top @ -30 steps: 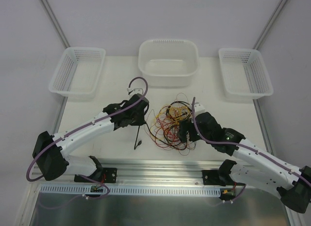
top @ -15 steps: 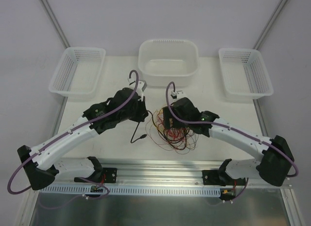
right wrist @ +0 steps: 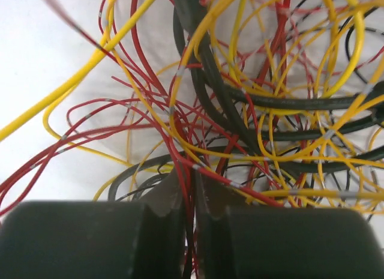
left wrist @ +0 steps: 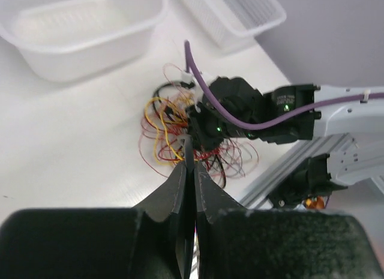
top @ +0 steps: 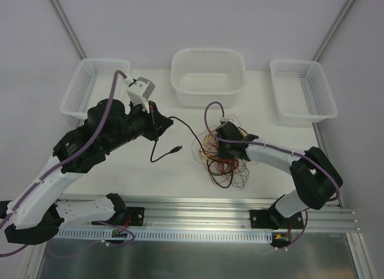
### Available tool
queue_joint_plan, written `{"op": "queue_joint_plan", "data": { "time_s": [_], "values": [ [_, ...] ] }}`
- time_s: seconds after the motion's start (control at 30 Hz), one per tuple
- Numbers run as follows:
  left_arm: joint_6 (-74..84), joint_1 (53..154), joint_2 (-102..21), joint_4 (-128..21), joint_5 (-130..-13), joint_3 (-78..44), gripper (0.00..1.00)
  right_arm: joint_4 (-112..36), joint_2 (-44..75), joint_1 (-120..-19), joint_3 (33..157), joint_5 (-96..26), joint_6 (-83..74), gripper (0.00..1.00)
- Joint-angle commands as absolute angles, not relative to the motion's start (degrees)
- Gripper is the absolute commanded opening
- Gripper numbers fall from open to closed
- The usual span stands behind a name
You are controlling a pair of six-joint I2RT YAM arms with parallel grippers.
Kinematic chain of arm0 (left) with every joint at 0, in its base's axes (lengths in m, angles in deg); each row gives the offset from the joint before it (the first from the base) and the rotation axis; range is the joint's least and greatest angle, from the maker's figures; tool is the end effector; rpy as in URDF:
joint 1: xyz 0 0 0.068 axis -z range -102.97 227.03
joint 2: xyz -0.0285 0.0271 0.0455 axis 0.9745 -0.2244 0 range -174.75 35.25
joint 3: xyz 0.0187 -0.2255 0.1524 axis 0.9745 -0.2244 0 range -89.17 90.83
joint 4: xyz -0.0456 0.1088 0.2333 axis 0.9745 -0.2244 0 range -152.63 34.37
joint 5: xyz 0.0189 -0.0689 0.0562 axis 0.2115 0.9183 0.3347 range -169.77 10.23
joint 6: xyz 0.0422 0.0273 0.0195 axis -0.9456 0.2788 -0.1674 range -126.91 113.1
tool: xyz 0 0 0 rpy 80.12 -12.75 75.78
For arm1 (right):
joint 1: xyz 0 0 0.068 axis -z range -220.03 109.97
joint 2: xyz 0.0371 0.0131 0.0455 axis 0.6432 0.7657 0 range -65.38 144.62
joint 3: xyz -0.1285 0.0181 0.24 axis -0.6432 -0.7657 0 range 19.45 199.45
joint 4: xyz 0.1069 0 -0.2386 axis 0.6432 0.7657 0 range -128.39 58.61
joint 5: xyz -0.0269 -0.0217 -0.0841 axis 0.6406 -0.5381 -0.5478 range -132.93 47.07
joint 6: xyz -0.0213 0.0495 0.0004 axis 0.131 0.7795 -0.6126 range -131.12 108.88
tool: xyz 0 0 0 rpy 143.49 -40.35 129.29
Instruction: Untangle the cables
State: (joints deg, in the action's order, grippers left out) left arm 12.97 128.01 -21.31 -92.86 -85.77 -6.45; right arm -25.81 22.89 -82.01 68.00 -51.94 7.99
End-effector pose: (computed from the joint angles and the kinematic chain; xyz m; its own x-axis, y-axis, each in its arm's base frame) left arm 0.1133 -0.1339 0.4746 -0.3545 -0.0998 -0.9297 0.6248 0.7145 -0.3149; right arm 0.2309 0.2001 0.1807 -0.7487 -0.2386 -0.6184 -0.3643 0.9275 0.0832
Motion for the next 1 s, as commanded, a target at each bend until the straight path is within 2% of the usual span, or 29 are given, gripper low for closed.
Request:
{"op": "queue_joint_plan", "data": {
  "time_s": [0.0, 0.3, 0.43, 0.6, 0.8, 0.9, 0.93, 0.97],
  "values": [
    [8.9, 128.2, -18.4, -90.7, -94.8, 1.8, 0.0, -20.8, 16.7, -78.8, 65.3, -55.7, 9.3, 0.06],
    [-1.3, 128.3, -18.7, -90.5, -124.8, 15.9, 0.0, -12.3, 6.8, -68.9, 61.6, -59.4, 9.0, 0.06],
    [-8.4, 128.2, -20.8, -90.0, -132.9, 22.8, 0.0, -10.4, 4.0, -65.7, 61.2, -58.8, 8.7, 0.06],
    [-18.1, 128.3, -22.0, -86.1, -138.9, 26.8, 0.0, -8.5, 1.2, -62.3, 62.2, -58.1, 7.5, 0.07],
    [-22.3, 128.3, -21.6, -82.1, -138.9, 29.0, 0.0, -6.5, 1.0, -60.5, 65.5, -58.1, 5.5, 0.09],
    [-17.5, 128.3, -19.8, -82.1, -129.9, 25.5, 0.0, -6.6, 3.4, -60.8, 67.3, -53.3, 3.3, 0.2],
    [-15.4, 128.3, -19.1, -82.3, -128.3, 22.8, 0.0, -6.7, 4.0, -61.2, 67.7, -51.8, 2.5, 0.31],
    [-14.6, 128.3, -18.8, -82.3, -126.2, 21.2, 0.0, -6.9, 3.8, -62.1, 68.1, -50.9, 1.8, 0.36]
  ]
}}
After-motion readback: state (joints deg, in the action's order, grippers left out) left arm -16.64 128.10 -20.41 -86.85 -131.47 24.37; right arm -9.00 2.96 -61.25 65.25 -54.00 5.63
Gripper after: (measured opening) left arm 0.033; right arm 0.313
